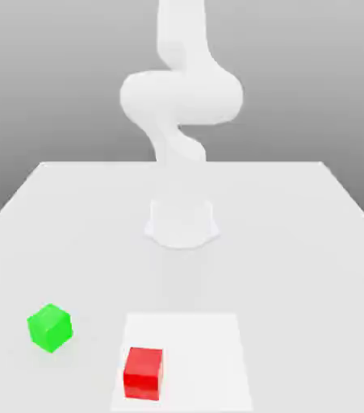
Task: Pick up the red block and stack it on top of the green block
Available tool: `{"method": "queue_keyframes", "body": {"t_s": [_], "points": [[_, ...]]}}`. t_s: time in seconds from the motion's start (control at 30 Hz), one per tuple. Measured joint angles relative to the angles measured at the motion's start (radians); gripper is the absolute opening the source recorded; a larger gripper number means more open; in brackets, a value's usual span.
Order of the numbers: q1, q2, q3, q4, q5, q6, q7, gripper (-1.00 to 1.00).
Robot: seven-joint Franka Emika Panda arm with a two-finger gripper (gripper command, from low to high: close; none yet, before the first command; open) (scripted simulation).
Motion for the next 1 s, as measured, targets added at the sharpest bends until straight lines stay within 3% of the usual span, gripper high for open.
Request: {"method": "queue_keyframes", "body": {"t_s": [0.77, 0.93, 0.97, 1.0], "points": [[-0.05, 0.84, -0.053, -0.203, 0.022, 0.351, -0.041, 0.0], [-0.064, 1.021, -0.038, -0.191, 0.045, 0.488, -0.058, 0.0], [-0.067, 1.053, -0.034, -0.186, 0.048, 0.514, -0.061, -1.0], [-0.067, 1.053, -0.034, -0.186, 0.048, 0.514, -0.061, -1.0]]}}
